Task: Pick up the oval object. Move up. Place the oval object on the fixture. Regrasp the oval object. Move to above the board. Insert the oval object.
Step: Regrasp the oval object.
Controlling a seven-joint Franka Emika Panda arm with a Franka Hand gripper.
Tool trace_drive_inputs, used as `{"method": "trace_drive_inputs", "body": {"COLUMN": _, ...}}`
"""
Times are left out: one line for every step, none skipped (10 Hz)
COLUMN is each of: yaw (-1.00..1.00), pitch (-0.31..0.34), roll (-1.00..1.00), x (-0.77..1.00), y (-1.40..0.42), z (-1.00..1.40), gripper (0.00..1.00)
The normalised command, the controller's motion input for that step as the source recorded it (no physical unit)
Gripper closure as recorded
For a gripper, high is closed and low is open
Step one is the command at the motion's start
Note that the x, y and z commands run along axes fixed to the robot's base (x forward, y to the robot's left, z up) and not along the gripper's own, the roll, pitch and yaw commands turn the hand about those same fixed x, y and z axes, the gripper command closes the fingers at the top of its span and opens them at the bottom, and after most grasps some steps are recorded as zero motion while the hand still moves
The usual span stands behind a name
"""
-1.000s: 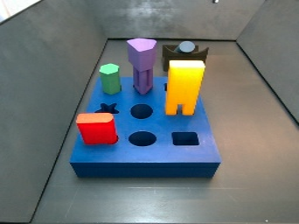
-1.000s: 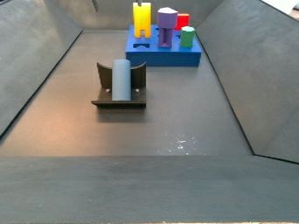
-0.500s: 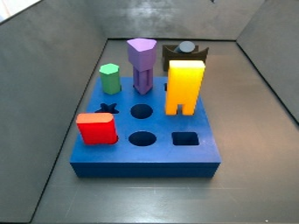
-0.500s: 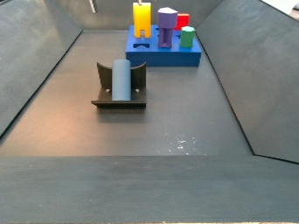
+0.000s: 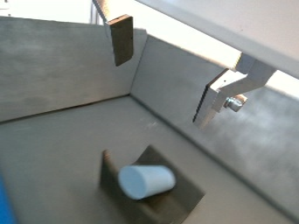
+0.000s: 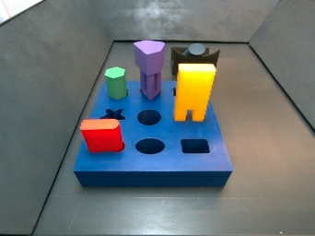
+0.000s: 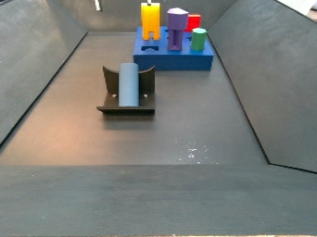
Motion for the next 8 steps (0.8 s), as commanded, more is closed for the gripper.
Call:
{"method": "trace_drive_inputs", "body": {"yaw": 0.03, "pitch": -0.033, "roll": 1.00, "x": 0.02, "y": -0.02, "z": -0.01, "gripper": 0.00}}
{"method": "trace_drive_inputs", "body": {"yaw": 0.03, "pitch": -0.020, "roll": 1.00, "x": 0.03, "y": -0.02, "z": 0.00, "gripper": 0.00}}
{"method": "trace_drive_inputs", "body": {"yaw": 0.02, "pitch": -0.007, "roll": 1.00, "x": 0.04, "y": -0.02, "z": -0.01, "gripper": 0.00}}
{"method": "trace_drive_inputs", "body": {"yaw": 0.03, "pitch": 0.003, "roll": 1.00, "x": 0.05, "y": -0.03, "z": -0.01, "gripper": 0.00}}
{"method": "trace_drive_inputs", "body": {"yaw": 0.03, "pitch": 0.040, "roll": 1.00, "x": 0.06, "y": -0.03, "z": -0.01, "gripper": 0.00}}
{"method": "trace_drive_inputs", "body": {"yaw": 0.04, "pitch": 0.065, "roll": 0.90, "x": 0.07, "y": -0.03, "z": -0.01, "gripper": 0.00}}
{"method": "trace_drive_inputs", "body": {"yaw": 0.05, "pitch": 0.092, "roll": 0.63, "x": 0.08, "y": -0.04, "z": -0.02, "gripper": 0.00}}
{"method": "trace_drive_inputs", "body": {"yaw": 0.05, "pitch": 0.100, "roll": 0.50, "x": 0.09, "y": -0.04, "z": -0.02, "gripper": 0.00}}
